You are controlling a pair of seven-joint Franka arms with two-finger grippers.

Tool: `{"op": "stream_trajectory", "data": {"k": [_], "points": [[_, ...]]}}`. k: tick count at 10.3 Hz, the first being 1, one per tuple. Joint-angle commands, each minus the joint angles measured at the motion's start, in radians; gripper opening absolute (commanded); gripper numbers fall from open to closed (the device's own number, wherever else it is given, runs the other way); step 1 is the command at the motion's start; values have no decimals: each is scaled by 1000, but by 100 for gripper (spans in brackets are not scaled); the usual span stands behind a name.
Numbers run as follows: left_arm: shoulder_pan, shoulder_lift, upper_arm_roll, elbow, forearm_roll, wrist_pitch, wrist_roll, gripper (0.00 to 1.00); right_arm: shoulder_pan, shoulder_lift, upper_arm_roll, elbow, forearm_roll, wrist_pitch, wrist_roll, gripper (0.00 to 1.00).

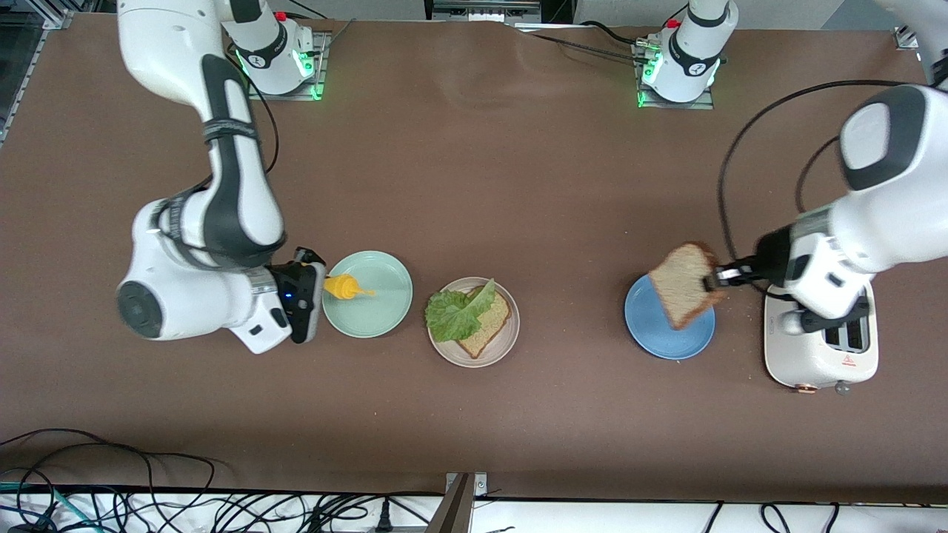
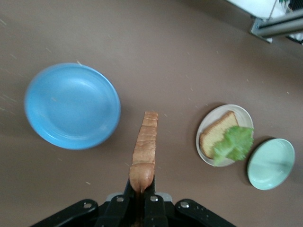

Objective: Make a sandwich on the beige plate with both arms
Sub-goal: 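Return the mustard with the right gripper while the left gripper carries toast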

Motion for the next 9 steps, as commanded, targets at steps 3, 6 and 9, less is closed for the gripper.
{"op": "stream_trajectory", "data": {"k": [3, 6, 9], "points": [[-195, 120, 12, 18, -85, 312, -280, 0, -172, -1, 26, -58, 205, -180, -300, 0], [-263, 177, 12, 5, -209, 479, -279, 0, -213, 49, 28, -104, 305, -229, -557, 0], [-323, 252, 13, -8, -216, 666, -282, 0, -250, 126, 29, -127, 389, -245, -806, 0]]}}
